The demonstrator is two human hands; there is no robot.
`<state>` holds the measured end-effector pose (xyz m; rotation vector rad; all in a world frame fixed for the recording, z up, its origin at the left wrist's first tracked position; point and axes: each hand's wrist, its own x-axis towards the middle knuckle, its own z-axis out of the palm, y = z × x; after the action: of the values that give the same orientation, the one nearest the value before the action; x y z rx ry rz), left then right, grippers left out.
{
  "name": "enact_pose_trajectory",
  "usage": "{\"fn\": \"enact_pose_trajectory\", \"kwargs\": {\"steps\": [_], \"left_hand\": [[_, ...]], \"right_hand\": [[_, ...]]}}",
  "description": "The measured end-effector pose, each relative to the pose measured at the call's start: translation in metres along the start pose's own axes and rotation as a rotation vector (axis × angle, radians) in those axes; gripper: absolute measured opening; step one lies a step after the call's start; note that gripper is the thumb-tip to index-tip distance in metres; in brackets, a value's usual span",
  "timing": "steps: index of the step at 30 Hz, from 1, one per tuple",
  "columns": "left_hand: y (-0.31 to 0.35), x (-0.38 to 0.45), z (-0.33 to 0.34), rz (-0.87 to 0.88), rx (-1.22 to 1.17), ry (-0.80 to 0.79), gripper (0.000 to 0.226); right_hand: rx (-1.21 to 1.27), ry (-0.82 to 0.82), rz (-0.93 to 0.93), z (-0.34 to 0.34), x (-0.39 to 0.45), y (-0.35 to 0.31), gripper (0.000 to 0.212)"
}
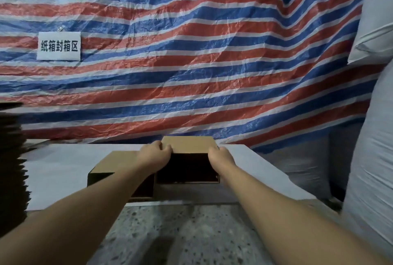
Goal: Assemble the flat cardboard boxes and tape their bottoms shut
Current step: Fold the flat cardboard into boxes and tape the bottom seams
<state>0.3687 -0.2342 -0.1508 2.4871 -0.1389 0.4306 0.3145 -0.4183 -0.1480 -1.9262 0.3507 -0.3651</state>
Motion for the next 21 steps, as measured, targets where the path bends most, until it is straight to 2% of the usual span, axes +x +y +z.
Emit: {"fn": "enact_pose_trajectory", "kwargs": {"steps": [3,5,7,10,16,19,21], "left_hand": [[-0.029,0.008,0.031,-0.032,0.204,-0.078,0.051],[-0.045,0.007,0.044,0.004,0.284,-0.061,0.05],[-0.052,0.005,0.046,0.042,0.277,-0.003,0.049],[-0.049,0.0,0.038,0.064,0.258,0.014,0.059],[-0.009,-0.037,-0.009,0.175,0.351,0.04,0.057],[0.025,-0.07,-0.05,0.279,0.327,0.13,0.047],[0.051,-0.101,-0.092,0.365,0.308,0.253,0.033]], "right_hand": [[-0.067,-0.027,0.031,0.026,0.013,0.027,0.048],[-0.084,-0.065,0.033,0.039,0.015,0.041,0.044],[-0.073,-0.068,0.022,0.044,0.018,0.045,0.042],[-0.071,-0.036,0.013,0.042,0.018,0.038,0.048],[-0.173,0.039,-0.068,0.01,-0.015,0.004,0.052],[-0.226,0.02,-0.14,-0.016,-0.046,-0.028,0.028],[-0.258,0.02,-0.212,-0.036,-0.077,-0.054,0.021]]}}
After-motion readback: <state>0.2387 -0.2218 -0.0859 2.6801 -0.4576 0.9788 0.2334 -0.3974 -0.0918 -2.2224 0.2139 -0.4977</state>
